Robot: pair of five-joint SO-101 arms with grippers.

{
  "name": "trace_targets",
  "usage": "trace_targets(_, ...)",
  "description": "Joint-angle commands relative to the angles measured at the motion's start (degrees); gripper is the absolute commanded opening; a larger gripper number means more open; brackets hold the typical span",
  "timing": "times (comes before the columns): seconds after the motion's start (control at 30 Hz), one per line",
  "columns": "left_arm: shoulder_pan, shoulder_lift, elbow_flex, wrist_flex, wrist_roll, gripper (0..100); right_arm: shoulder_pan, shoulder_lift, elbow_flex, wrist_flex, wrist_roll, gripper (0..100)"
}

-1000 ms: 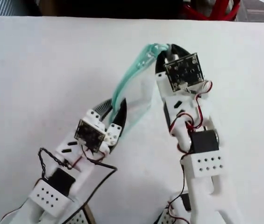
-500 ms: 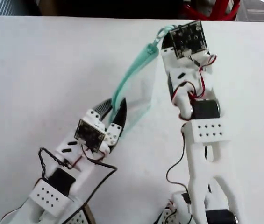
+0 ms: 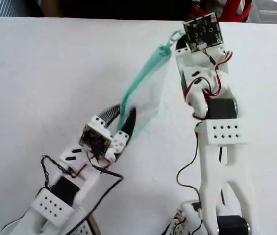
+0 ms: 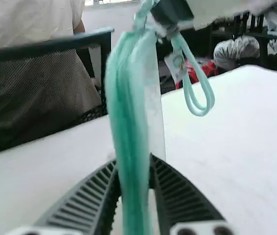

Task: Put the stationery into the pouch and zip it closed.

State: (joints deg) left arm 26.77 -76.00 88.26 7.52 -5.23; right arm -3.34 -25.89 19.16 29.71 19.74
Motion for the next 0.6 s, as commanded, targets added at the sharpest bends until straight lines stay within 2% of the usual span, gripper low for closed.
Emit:
trace_targets(0.0, 1.1, 0.31, 1.67, 0.53, 0.26, 12, 1.98, -0.84, -4.04, 0.31, 0.0, 1.9)
trace_targets(0.23, 5.41, 0.31, 3.16, 0.26, -0.09, 11, 0.66, -0.75, -3.52, 1.54, 0.0, 1.9)
trace_targets(0.4, 5.32, 0.31, 2.99, -0.09, -0.18, 11, -1.45, -0.92, -2.02, 3.03, 0.0, 1.9)
trace_targets(0.57, 4.7, 0.31, 2.9, -0.09, -0.7, 2, -1.1, -0.92, 0.09, 3.38, 0.0, 1.9)
